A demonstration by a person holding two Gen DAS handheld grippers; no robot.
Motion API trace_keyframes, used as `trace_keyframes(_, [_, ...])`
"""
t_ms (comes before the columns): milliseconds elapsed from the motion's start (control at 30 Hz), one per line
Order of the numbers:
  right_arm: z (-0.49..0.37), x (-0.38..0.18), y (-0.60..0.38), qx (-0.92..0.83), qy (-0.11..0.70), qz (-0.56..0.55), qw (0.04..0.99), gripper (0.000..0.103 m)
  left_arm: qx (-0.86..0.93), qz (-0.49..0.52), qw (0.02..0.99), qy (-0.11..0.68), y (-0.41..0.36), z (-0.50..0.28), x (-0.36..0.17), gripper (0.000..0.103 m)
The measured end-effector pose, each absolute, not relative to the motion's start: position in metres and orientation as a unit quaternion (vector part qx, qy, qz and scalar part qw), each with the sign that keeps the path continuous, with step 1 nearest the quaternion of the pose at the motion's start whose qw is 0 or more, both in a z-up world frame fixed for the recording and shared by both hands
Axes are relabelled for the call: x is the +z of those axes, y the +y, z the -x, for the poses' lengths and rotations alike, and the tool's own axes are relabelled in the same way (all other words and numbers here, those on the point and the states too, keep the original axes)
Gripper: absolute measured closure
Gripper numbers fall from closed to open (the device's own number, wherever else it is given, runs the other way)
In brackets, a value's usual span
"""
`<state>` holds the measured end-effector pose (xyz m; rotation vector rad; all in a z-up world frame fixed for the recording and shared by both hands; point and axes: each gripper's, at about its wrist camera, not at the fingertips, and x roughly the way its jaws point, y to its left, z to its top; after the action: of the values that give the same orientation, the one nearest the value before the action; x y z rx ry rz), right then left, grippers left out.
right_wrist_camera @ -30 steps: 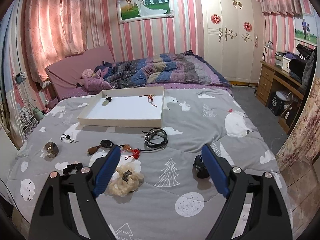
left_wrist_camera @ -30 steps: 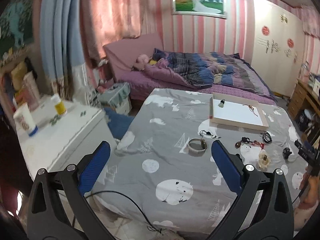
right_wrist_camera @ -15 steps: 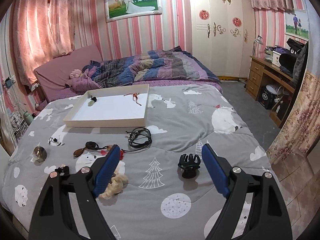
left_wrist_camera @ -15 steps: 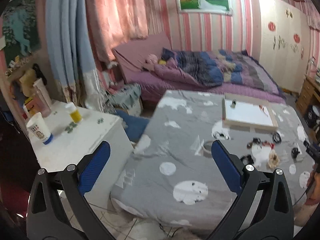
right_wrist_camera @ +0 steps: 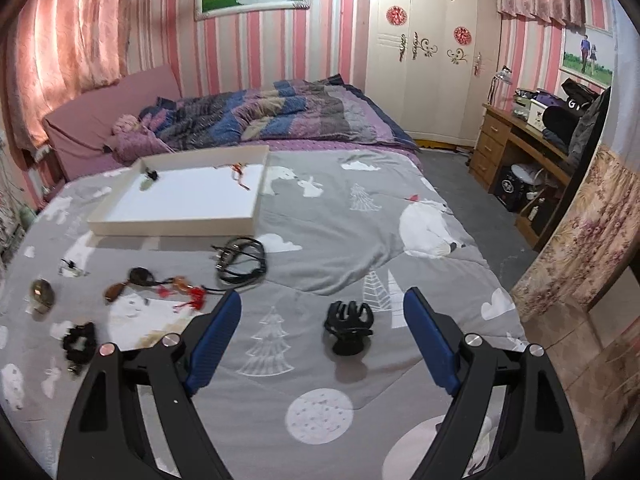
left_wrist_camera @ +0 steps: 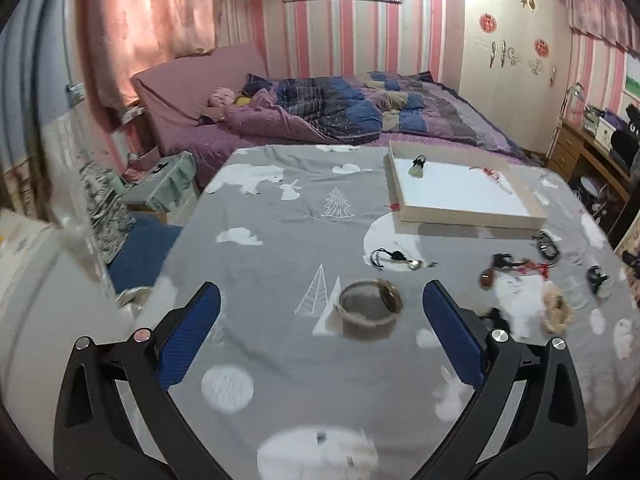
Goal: Organize jewelry
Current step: 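Close the left tool on the watch while the right tool grasps the black claw clip, then carry the watch and black claw clip toward the white tray with both tools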
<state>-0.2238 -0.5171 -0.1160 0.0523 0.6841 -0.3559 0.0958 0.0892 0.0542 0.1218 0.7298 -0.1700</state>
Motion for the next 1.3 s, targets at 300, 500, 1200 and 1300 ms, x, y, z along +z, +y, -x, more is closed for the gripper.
trace_keyframes(300, [0.191,-0.162,-0.550,-0.208,0.388,-0.041,0.897,0.020,-0.086,-0.057,0.899,0.425,0.085,-0.172,-0.011,0.007])
trace_keyframes(500, [0.177,-0.187,-0.554,-0.214,0.419,-0.028,0.882,0.020,-0.098,-0.050,0.879,0.464,0.078,-0.189,-0.041,0.012])
trace_keyframes(1200, [0.169,-0.199,-0.552,-0.219,0.431,-0.025,0.875,0.052,-0.141,-0.051,0.842,0.517,0.053,-0.214,-0.080,0.090])
trace_keyframes(1300, [0.169,-0.188,-0.545,-0.203,0.419,-0.034,0.884,0.052,-0.148,-0.041,0.844,0.515,0.053,-0.213,-0.075,0.099])
